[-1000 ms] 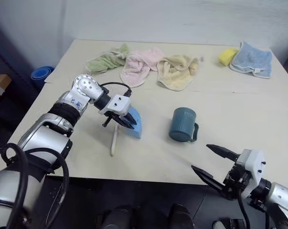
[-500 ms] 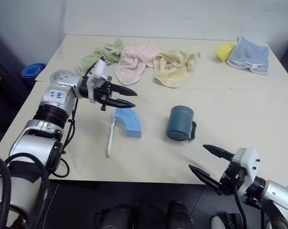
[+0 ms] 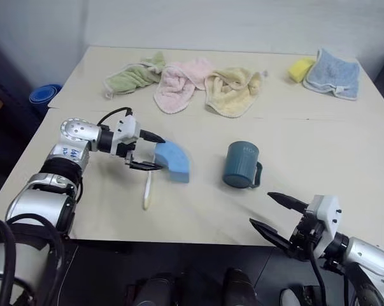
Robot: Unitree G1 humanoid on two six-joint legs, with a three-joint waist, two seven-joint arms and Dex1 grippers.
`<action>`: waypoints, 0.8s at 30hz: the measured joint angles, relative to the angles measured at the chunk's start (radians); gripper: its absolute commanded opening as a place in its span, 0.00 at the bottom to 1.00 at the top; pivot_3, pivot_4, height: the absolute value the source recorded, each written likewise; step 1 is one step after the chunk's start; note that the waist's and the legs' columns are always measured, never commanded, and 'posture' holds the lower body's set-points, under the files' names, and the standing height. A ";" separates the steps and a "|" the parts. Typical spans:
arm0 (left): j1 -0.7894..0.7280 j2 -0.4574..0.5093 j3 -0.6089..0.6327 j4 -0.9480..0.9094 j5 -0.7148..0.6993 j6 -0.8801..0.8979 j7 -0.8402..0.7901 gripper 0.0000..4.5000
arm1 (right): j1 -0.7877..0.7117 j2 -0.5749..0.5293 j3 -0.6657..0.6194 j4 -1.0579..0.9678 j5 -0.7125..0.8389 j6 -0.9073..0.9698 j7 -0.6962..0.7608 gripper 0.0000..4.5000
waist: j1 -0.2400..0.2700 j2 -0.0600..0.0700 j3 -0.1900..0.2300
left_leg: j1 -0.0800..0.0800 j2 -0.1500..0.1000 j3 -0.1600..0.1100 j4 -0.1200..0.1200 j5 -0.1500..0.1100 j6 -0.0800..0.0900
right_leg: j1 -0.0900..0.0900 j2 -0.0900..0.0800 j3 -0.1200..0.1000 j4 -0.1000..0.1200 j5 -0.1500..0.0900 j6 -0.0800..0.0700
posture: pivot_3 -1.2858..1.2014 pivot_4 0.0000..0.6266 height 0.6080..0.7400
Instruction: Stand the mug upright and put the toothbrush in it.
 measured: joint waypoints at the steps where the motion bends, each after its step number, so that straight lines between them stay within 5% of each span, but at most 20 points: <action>1: -0.009 -0.019 0.001 0.019 0.010 0.000 0.026 0.99 | 0.002 0.000 0.000 0.000 0.000 0.000 0.000 1.00 | 0.002 0.000 0.000 | 0.000 0.000 0.000 0.000 0.000 0.000 | 0.000 0.000 0.000 0.000 0.000 0.000 | 0.52 0.24 1.00; 10: -0.040 -0.062 0.001 0.060 0.076 0.015 0.111 0.99 | 0.059 0.012 -0.001 -0.009 0.000 0.000 -0.018 1.00 | 0.000 0.000 0.000 | 0.001 0.000 0.001 0.000 0.000 0.000 | 0.001 0.000 0.000 0.000 0.000 0.000 | 0.52 0.24 1.00; 18: -0.016 -0.100 -0.049 0.088 0.185 -0.010 0.162 0.58 | 0.075 0.041 -0.001 -0.035 0.000 -0.006 -0.046 1.00 | 0.001 0.000 -0.001 | 0.003 0.000 0.001 0.000 0.000 0.000 | 0.002 0.000 0.001 0.000 0.000 0.000 | 0.52 0.24 1.00; 24: -0.003 -0.135 -0.001 0.095 0.171 -0.014 0.201 0.53 | 0.072 0.053 -0.001 -0.035 0.000 -0.010 -0.056 1.00 | 0.006 0.000 -0.001 | 0.002 0.000 0.001 0.001 0.000 0.000 | 0.001 0.000 0.001 0.000 0.000 0.000 | 0.52 0.24 1.00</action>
